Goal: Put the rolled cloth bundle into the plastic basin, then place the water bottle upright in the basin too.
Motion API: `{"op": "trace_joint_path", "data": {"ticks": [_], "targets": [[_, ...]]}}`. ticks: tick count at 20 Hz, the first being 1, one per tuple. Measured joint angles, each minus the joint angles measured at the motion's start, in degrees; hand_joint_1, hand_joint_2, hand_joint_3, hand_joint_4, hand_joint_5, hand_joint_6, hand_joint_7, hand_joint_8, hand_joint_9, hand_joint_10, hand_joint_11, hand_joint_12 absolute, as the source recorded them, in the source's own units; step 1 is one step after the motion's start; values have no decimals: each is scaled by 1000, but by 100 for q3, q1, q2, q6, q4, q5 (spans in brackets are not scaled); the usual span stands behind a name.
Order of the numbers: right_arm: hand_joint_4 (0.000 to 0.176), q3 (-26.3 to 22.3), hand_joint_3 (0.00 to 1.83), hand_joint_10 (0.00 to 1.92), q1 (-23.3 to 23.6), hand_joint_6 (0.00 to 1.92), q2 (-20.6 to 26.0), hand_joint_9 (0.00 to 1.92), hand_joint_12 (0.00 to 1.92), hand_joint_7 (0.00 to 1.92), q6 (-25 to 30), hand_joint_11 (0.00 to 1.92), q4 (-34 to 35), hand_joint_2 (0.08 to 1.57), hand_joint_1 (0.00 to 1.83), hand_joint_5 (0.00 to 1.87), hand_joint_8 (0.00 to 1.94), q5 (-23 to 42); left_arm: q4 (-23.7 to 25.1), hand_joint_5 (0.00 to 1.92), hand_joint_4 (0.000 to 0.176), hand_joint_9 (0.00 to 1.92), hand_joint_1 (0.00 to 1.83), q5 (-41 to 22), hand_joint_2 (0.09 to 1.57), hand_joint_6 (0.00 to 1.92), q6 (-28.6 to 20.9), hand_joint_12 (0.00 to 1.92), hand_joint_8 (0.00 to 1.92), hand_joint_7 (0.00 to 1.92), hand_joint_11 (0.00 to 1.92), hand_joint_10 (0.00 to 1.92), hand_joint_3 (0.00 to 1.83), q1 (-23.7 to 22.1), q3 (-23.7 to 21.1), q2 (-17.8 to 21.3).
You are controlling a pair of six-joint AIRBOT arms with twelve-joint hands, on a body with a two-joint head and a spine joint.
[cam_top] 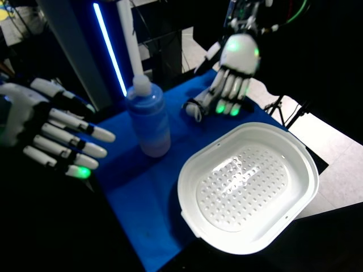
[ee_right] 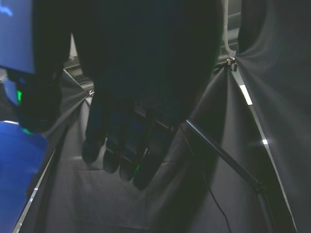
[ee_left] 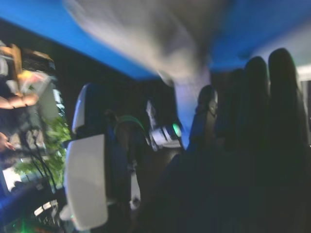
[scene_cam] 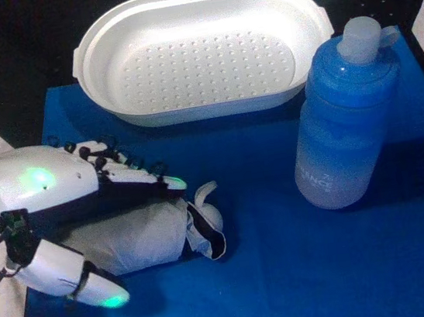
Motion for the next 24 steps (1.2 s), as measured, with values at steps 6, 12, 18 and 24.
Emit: {"op": "trace_joint_path", "data": {"ticks": [6,12,18,24], "targets": [[24,-2,0,5,0,0,-2,271,687,359,0,0,-13,1473,456,372,2,2,35,709,0,594,1202,256,1260,1135,-33,1917,1639,720,427,1781,3,-55,195,-201],[53,-2,0,4,0,2,-7,297,788,401,0,0,-4,1475,355,389,1,0,-299,723,0,1213,1419,199,1347,1921,48,1921,1921,923,1266,1921,3,-52,273,-382],[59,-2,0,2,0,1,-26,302,866,397,0,0,-7,1473,331,385,2,-4,-673,917,176,1605,1640,-260,1229,1921,289,1921,1921,1346,1723,1921,0,-229,208,-236],[65,39,1,1,0,0,-79,271,805,363,0,0,-2,1478,321,364,1,2,-522,841,0,1667,1270,-1309,1211,1352,450,1921,1921,1415,1736,1921,0,-1078,63,66]]}}
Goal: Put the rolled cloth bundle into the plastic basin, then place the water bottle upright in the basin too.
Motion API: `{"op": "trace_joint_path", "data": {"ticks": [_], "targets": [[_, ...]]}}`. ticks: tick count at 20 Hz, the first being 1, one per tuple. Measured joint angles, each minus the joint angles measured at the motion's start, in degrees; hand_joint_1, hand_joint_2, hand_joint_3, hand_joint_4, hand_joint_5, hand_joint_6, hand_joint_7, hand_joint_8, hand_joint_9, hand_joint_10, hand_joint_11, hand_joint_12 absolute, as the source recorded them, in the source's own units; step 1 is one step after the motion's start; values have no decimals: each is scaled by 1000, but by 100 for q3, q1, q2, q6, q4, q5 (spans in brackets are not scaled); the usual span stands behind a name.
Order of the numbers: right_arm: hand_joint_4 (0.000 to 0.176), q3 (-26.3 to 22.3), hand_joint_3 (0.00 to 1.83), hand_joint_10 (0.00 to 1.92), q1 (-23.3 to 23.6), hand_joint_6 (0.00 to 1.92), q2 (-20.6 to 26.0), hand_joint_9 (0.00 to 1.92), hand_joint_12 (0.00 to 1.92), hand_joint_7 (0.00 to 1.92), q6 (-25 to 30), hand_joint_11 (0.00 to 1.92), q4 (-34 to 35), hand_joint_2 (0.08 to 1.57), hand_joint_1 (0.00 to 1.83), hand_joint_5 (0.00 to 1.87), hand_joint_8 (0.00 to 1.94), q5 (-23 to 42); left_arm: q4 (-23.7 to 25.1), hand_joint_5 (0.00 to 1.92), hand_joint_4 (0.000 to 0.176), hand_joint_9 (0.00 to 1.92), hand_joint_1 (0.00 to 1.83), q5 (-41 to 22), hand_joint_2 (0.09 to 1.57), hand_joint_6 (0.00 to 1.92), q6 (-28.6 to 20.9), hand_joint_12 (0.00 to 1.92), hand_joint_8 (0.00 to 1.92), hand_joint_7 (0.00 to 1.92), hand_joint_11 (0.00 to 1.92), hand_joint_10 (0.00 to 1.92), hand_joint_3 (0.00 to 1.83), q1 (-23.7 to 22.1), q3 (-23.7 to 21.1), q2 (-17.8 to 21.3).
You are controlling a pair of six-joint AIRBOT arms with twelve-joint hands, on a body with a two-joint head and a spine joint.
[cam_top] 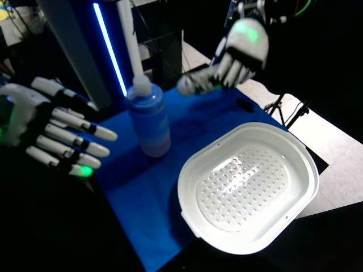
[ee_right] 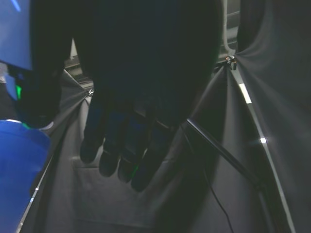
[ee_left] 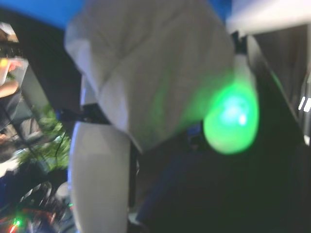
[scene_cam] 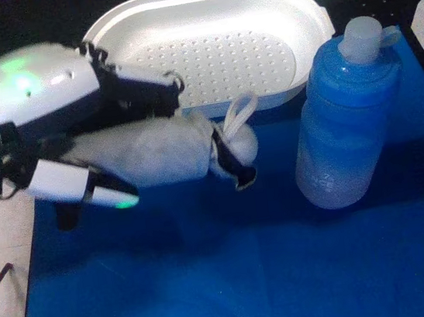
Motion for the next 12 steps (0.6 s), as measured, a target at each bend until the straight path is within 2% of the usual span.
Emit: {"op": "trace_joint_path", "data": {"ticks": [1,2,3,4,5,6,7,8,9,10,11,12], "targets": [[66,0,0,0,0,0,0,265,791,358,0,0,-2,1474,321,362,0,-2,-4,815,0,1684,1134,-7,1201,1289,125,1921,1921,1455,1735,1921,0,-175,13,13],[65,11,0,0,0,0,-11,259,765,350,0,0,-2,1475,311,361,0,-2,-129,854,0,1707,1381,-11,1156,1896,382,1921,1921,1482,1748,1921,0,-365,74,4],[62,37,1,0,0,0,-35,258,755,345,-2,0,-4,1477,321,361,0,2,-501,911,0,1665,1581,-55,1181,1916,675,1921,1921,1430,1719,1921,17,-498,175,-50],[68,37,0,0,0,0,-46,247,714,335,0,0,4,1478,354,356,1,-4,-876,917,88,1554,1778,-44,1156,1921,918,1921,1921,1325,1615,1921,23,-608,315,-164],[56,48,0,1,0,2,-66,248,720,337,-2,0,2,1477,386,361,1,-4,-1139,820,172,1498,1828,-24,1135,1921,1062,1921,1921,1204,1592,1921,22,-645,516,-310],[61,59,0,3,0,2,-72,256,740,336,0,0,-9,1465,391,368,0,-2,-1432,734,161,1360,1790,63,1141,1921,1176,1921,1921,1073,1455,1921,26,-647,693,-474],[49,66,0,3,0,3,-83,257,742,336,0,0,-4,1463,387,373,0,0,-1600,740,95,1267,1770,195,1140,1921,1272,1921,1921,1002,1362,1921,20,-649,898,-667],[44,83,2,0,0,0,-101,252,793,337,0,0,-9,1473,405,372,0,-7,-1808,784,93,1217,1727,476,1154,1921,1357,1921,1921,970,1315,1921,17,-726,1215,-990],[41,83,2,0,0,0,-101,249,782,329,0,0,-11,1477,398,365,0,-4,-1867,772,96,1201,1699,570,1150,1921,1360,1921,1921,951,1317,1921,13,-772,1333,-1115],[50,96,3,2,0,0,-118,256,783,333,0,0,-20,1477,371,360,1,0,-1993,824,99,1255,1685,730,1143,1921,1355,1921,1921,1000,1380,1921,8,-859,1582,-1362],[49,111,2,2,0,0,-131,255,785,329,0,0,-24,1476,374,357,0,-4,-2109,855,103,1266,1674,870,1132,1921,1366,1921,1921,1021,1388,1921,3,-953,1836,-1617],[40,125,0,0,0,2,-144,250,772,330,2,0,-24,1468,408,366,1,-4,-2164,893,128,1302,1683,1016,1129,1921,1364,1921,1921,1085,1409,1921,2,-1056,2081,-1858]]}}
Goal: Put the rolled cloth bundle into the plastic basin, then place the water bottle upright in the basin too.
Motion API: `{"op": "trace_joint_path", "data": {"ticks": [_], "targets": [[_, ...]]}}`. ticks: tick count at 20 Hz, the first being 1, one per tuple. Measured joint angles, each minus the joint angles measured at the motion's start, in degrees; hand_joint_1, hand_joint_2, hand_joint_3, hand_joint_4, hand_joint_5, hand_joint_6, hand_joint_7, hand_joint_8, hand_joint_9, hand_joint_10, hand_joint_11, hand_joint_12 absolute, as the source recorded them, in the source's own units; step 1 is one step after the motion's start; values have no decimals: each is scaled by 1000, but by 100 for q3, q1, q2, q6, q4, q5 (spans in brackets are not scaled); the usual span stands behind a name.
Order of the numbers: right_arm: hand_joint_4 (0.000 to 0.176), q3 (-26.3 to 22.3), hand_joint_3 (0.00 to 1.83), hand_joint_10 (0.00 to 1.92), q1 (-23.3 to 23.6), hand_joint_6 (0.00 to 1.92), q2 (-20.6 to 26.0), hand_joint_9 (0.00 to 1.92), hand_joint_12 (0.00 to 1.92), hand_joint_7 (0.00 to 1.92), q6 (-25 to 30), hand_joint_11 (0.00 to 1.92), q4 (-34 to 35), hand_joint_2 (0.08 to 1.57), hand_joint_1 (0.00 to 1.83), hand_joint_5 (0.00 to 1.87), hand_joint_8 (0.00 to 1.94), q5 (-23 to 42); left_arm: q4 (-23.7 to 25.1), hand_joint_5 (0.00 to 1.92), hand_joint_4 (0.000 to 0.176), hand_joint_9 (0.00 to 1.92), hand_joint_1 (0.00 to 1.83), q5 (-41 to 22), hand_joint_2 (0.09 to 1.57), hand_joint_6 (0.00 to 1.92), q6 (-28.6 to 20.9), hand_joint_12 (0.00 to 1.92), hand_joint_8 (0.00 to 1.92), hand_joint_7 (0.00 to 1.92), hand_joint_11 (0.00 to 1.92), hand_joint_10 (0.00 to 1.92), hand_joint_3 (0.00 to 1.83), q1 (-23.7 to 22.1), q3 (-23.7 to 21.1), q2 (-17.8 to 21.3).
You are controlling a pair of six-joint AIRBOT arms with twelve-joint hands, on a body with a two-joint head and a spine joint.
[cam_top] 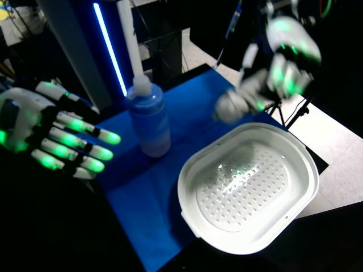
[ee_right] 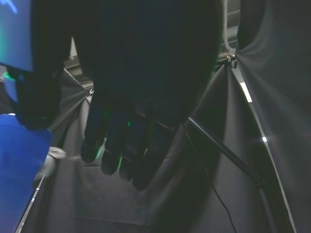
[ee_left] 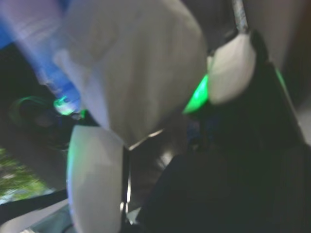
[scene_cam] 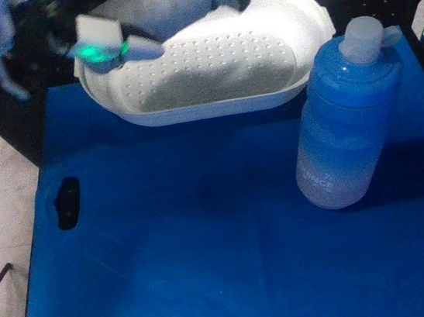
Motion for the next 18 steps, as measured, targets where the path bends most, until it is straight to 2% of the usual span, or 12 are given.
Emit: {"op": "trace_joint_path", "data": {"ticks": [1,2,3,4,6,7,9,11,12,13,16,18], "targets": [[35,15,0,3,0,5,-11,256,774,334,-2,0,7,1468,413,375,2,4,-35,935,143,1338,1686,175,1142,1921,-2,1921,1921,1134,1439,1921,11,-87,254,-245],[40,17,0,4,0,3,-24,263,791,347,-2,0,13,1466,405,375,4,2,-37,991,170,1384,1691,387,1018,1921,2,1921,1921,1194,1468,1921,355,-164,531,-496],[38,17,0,1,0,0,-37,259,799,345,0,0,0,1466,399,369,2,9,-66,1053,176,1458,1713,715,728,1921,4,1921,1921,1286,1544,1921,925,-245,863,-767],[38,17,0,1,0,0,-42,259,799,345,2,0,-2,1466,399,369,2,7,-68,1053,176,1458,1713,796,728,1921,0,1921,1921,1286,1544,1921,925,-262,942,-831],[35,48,0,6,0,2,-63,280,874,367,24,0,-48,1467,385,380,4,2,63,829,176,1277,1740,1202,848,1921,17,1921,1921,1051,1417,1921,598,-330,1279,-1071],[37,50,0,6,0,2,-66,283,875,369,24,0,-42,1468,384,379,4,4,63,804,176,1259,1750,1314,863,1921,13,1921,1921,1031,1413,1921,561,-330,1351,-1123],[28,66,0,0,0,2,-72,271,780,378,46,0,-39,1473,407,391,2,7,83,844,176,1277,1749,1659,831,1921,7,1921,1921,1077,1423,1921,632,-330,1574,-1244],[20,79,1,1,0,2,-83,252,697,371,59,0,-39,1482,420,390,1,0,90,763,176,1212,1752,1856,895,1921,0,1921,1921,1010,1378,1921,487,-330,1790,-1351],[5,85,3,1,0,2,-94,253,696,368,63,0,-39,1488,425,393,0,4,87,764,176,1209,1759,1954,900,1921,-2,1921,1921,1014,1362,1921,492,-330,1886,-1397],[0,90,4,2,0,3,-105,255,696,367,66,0,-37,1490,430,396,0,4,83,761,176,1205,1766,2037,903,1921,-7,1921,1921,1009,1362,1921,493,-328,2020,-1495],[9,127,0,0,0,2,-153,255,662,375,107,0,-68,1479,456,401,0,7,79,747,176,1200,1753,2059,900,1921,-11,1921,1921,998,1376,1921,481,-332,2319,-1740],[0,203,0,1,0,1,-205,257,712,367,179,0,-74,1478,435,403,0,-13,79,743,176,1168,1712,2074,982,1921,-9,1921,1921,985,1323,1921,413,-330,2463,-1899]]}}
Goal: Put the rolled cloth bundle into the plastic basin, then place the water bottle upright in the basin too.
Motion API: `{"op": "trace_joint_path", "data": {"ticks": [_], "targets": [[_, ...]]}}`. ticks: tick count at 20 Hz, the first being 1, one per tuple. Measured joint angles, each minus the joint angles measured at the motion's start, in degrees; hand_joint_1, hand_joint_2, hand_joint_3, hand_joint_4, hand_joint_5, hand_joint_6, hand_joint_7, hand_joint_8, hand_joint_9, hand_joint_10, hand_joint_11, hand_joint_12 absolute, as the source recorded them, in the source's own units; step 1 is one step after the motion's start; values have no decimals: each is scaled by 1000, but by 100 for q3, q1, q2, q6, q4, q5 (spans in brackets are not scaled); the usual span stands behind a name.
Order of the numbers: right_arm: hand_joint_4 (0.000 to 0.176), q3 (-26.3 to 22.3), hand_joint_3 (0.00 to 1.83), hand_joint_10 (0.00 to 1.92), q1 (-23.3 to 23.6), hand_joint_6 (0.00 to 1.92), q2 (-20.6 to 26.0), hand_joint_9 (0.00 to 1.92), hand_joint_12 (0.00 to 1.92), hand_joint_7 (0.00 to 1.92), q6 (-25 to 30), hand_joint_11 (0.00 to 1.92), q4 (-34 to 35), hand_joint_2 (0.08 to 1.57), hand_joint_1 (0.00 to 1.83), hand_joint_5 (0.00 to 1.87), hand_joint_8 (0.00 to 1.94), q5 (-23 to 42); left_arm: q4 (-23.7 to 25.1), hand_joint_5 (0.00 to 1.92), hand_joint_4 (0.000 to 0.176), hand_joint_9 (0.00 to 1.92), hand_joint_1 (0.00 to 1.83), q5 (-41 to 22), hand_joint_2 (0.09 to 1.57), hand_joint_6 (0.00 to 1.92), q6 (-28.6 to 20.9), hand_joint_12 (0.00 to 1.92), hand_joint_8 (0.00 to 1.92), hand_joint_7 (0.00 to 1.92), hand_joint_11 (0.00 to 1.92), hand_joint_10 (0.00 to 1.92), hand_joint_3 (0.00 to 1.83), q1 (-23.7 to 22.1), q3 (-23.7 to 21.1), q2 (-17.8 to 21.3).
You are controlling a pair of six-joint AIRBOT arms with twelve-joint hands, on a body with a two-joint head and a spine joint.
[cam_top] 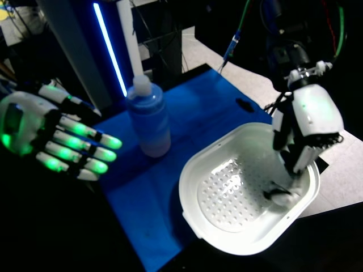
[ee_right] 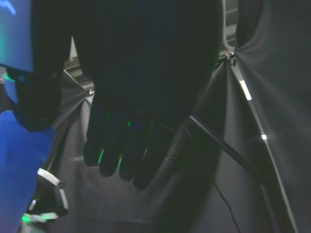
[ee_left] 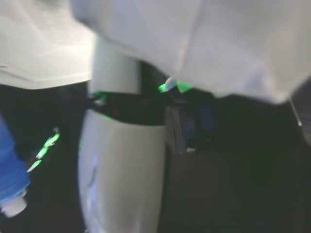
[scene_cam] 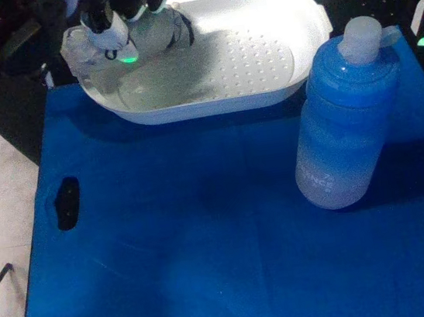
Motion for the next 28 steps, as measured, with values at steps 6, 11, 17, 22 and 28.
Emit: {"op": "trace_joint_path", "data": {"ticks": [6,11,17,22,28], "targets": [[0,26,0,2,13,2,-20,264,730,375,61,0,-35,1474,452,420,1,2,-35,682,176,1056,1650,92,1128,1921,-13,1921,1921,883,1223,1921,72,0,-107,-4],[0,26,0,2,13,2,-26,266,739,375,87,0,-31,1479,432,415,1,2,-50,779,171,744,927,-101,1209,1325,-11,1921,1578,613,948,1907,3,72,-428,232],[8,26,0,1,13,0,-31,273,784,363,164,0,-31,1480,409,388,1,7,-170,187,176,277,373,-516,966,0,-9,864,0,274,0,2,0,249,-1078,741],[18,-17,0,2,13,1,-31,271,809,334,208,0,-33,1450,473,353,4,11,-155,0,176,0,287,-1204,895,0,-2,0,0,0,0,0,3,448,-2074,1738],[96,-46,0,0,17,1,-90,163,478,174,463,0,11,1296,504,184,0,116,-901,0,176,0,410,-2859,877,0,11,0,0,0,0,0,0,1845,-3626,3480]]}}
